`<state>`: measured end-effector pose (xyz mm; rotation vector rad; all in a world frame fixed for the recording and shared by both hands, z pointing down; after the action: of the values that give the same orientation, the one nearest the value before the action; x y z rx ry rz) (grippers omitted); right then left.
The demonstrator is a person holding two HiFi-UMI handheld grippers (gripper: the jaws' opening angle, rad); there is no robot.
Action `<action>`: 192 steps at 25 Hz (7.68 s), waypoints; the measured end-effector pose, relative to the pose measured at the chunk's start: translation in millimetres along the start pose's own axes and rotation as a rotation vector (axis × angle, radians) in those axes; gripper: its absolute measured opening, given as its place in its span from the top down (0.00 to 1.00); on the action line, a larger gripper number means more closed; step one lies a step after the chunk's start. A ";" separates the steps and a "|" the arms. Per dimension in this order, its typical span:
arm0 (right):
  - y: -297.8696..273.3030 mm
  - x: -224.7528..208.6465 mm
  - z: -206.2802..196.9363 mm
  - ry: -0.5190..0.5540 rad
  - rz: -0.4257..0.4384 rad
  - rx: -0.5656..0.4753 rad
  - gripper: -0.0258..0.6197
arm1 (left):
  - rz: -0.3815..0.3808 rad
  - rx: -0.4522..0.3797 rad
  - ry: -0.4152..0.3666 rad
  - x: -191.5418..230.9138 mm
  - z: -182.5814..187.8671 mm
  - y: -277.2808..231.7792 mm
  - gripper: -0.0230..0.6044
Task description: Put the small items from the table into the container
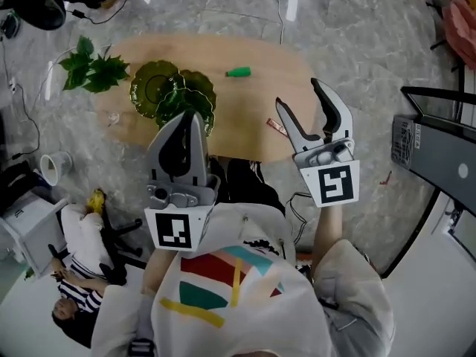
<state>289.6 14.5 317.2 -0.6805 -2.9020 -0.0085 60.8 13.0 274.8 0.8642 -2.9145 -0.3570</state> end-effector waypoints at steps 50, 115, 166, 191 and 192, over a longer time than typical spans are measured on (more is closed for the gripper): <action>-31.2 88.1 -122.9 -0.083 0.070 0.513 0.78 | 0.177 -0.101 -0.091 118.9 49.1 45.3 0.95; -241.3 205.2 36.2 0.045 0.478 0.038 0.89 | 0.608 -0.107 -0.199 214.2 57.5 133.6 0.95; -181.6 303.4 91.0 -0.221 0.222 -0.116 0.93 | 0.581 -0.159 -0.224 251.8 82.5 200.9 0.95; -346.2 474.4 -335.2 -0.221 -0.014 0.578 0.63 | 0.497 0.079 -0.029 418.6 -159.5 304.4 0.95; -348.2 476.2 -339.5 -0.213 -0.014 0.589 0.63 | 0.499 0.093 -0.025 418.3 -165.0 310.0 0.95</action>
<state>-232.6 -101.8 738.0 -0.5715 -2.8606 0.9240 -429.4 3.9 515.2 0.1180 -3.0467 -0.1910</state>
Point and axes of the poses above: the fingertips, and each gripper's own axes: y backward along the fingers, x to its left, z out of its top, the point moved 8 cm from there along y, backward along the fingers, and after that the axes turned 12 degrees about -x, right-handed, at the moved point
